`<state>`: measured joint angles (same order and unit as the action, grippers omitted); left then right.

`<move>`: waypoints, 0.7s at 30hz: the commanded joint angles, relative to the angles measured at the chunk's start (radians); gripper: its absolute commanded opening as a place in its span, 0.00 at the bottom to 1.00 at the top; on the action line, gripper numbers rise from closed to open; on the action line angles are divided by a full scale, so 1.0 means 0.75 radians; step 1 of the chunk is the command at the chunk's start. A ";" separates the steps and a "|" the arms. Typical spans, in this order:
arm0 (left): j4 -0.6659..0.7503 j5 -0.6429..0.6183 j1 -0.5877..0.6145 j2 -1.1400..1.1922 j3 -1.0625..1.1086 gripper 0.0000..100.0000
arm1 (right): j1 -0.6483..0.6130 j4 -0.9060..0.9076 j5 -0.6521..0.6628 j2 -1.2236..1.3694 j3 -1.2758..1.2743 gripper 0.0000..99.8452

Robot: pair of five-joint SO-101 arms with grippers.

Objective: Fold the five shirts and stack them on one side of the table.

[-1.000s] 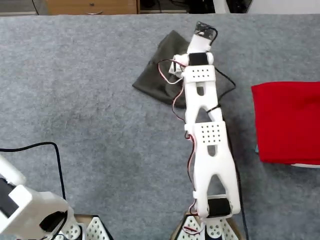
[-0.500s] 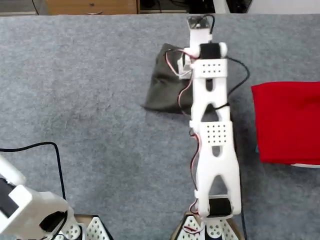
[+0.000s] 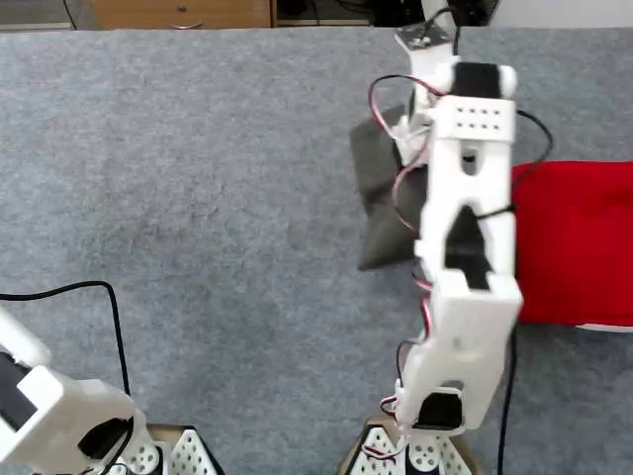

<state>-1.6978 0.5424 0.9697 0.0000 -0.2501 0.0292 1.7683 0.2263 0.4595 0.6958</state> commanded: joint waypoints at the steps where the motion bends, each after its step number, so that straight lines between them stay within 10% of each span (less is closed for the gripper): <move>1: 0.016 0.008 -0.016 -0.052 0.000 0.02 | 0.107 0.018 0.108 -0.269 -0.144 0.00; 21: 0.016 0.008 -0.100 -0.056 0.049 0.02 | 0.631 -0.008 0.520 -0.347 -0.046 0.00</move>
<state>-1.6978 0.5424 0.9083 0.0000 -0.2041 0.4726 1.7683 0.5946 0.2539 0.6160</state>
